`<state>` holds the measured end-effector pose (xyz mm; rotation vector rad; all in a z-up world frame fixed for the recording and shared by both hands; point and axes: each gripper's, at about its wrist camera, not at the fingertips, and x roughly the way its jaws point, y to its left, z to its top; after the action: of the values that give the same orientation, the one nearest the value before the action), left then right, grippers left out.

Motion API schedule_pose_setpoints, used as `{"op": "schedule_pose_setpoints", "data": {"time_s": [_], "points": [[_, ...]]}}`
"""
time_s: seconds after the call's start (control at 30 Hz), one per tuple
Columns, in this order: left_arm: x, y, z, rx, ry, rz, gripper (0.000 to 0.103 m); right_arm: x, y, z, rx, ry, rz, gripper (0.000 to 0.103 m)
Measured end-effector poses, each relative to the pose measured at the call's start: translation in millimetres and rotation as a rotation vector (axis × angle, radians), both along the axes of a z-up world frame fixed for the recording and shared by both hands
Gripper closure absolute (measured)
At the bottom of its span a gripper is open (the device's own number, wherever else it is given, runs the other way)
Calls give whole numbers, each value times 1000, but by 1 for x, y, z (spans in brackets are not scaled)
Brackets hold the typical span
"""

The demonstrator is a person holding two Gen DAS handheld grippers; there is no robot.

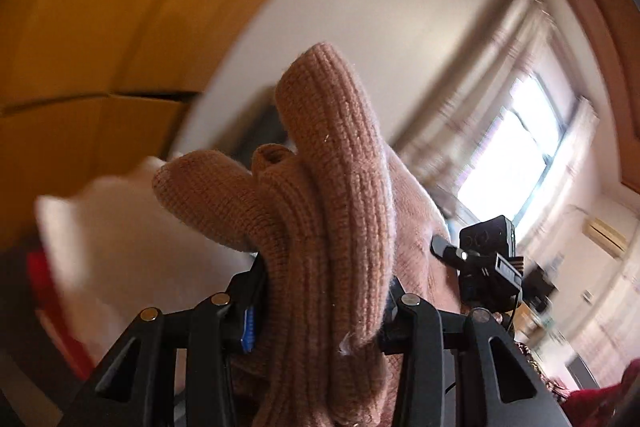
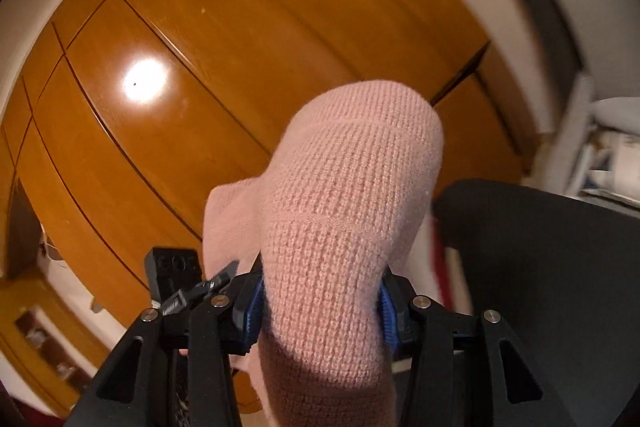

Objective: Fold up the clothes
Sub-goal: 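Carry the held sweater with both grippers over to the stack of folded clothes, then lower the sweater onto the top of the clothes stack and open both grippers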

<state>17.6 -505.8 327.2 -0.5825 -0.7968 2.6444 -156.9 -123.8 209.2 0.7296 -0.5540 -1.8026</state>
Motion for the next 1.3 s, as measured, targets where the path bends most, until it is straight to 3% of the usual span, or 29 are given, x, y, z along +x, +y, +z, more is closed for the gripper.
{"op": "schedule_pose_setpoints", "data": {"time_s": [0.13,0.3,0.43,0.53,0.6,0.67,0.77,0.93,1.07,1.3], "points": [[-32,-67,-25,57,-101,114,60,-53,-84,-15,65,-43,64,55],[-64,-116,-112,187,-289,197,55,-109,-140,-82,216,-184,62,49],[-73,-123,-154,263,-268,168,49,-124,-138,-137,185,-319,42,38],[-77,-121,-146,238,-242,164,47,-124,-130,-151,130,-326,17,34],[-75,-115,-134,201,-232,178,44,-119,-127,-146,133,-288,-7,25],[-70,-109,-124,166,-225,201,43,-112,-123,-140,132,-249,-18,23],[-56,-100,-115,132,-222,253,41,-91,-116,-131,120,-218,0,21],[-28,-94,-108,141,-189,324,40,-74,-102,-105,98,-132,-32,20],[-8,-96,-100,140,-168,371,40,-93,-101,-91,81,-141,-60,20],[24,-81,-84,42,-119,476,39,-79,-95,-78,124,-83,-88,19]]}}
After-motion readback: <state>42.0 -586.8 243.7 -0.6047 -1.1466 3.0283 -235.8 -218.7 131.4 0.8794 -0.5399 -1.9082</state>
